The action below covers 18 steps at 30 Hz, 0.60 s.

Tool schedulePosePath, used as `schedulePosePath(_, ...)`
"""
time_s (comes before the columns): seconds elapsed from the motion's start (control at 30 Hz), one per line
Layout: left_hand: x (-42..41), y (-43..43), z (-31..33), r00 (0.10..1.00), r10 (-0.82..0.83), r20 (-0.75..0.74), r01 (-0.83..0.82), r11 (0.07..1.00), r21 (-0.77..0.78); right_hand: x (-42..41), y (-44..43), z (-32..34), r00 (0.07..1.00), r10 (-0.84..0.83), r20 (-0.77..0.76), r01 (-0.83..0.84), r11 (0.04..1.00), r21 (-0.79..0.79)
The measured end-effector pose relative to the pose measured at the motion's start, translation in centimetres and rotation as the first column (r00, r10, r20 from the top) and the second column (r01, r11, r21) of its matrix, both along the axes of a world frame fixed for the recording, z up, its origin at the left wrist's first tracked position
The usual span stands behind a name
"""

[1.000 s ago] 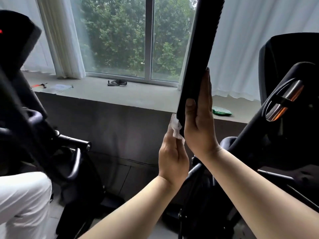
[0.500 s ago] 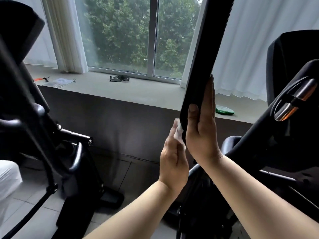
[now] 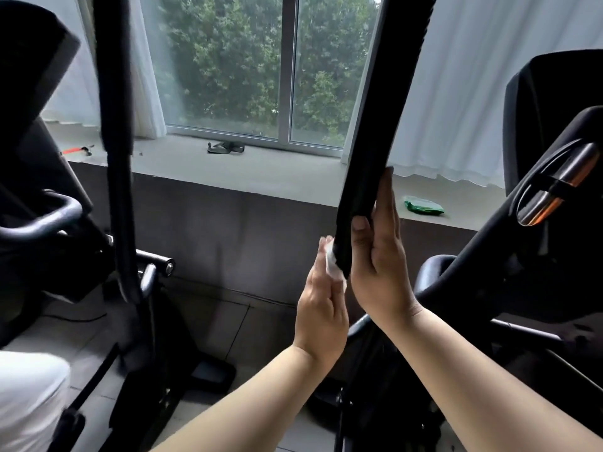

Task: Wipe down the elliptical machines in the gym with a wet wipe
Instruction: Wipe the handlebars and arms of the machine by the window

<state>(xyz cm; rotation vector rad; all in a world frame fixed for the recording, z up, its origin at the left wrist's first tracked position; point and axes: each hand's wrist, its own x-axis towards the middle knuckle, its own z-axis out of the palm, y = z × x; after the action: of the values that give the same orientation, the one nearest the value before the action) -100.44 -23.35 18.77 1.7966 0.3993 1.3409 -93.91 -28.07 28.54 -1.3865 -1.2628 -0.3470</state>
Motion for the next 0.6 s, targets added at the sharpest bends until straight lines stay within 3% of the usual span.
schedulePosePath(0.1, -0.2, 0.1, -0.4, 0.999, -0.023, -0.040, 0.022, 0.999, -0.048, -0.2, 0.0, -0.6, 1.000, 0.005, -0.028, -0.005, 1.000, 0.003)
schedulePosePath(0.27, 0.8, 1.2, 3.7, 0.999, -0.037, -0.011, 0.037, 0.998, 0.041, 0.1, -0.2, -0.7, 0.998, 0.011, -0.061, -0.013, 1.000, -0.025)
schedulePosePath(0.5, 0.1, 0.4, 0.1, 0.994, -0.109, 0.006, 0.109, 0.992, -0.062, 0.5, -0.6, -1.9, 1.000, 0.012, -0.025, -0.014, 0.997, -0.071)
schedulePosePath(0.6, -0.2, 0.9, 1.2, 0.999, -0.054, 0.005, 0.054, 0.996, -0.065, 0.6, -0.7, -2.2, 1.000, 0.020, -0.021, -0.022, 0.996, -0.085)
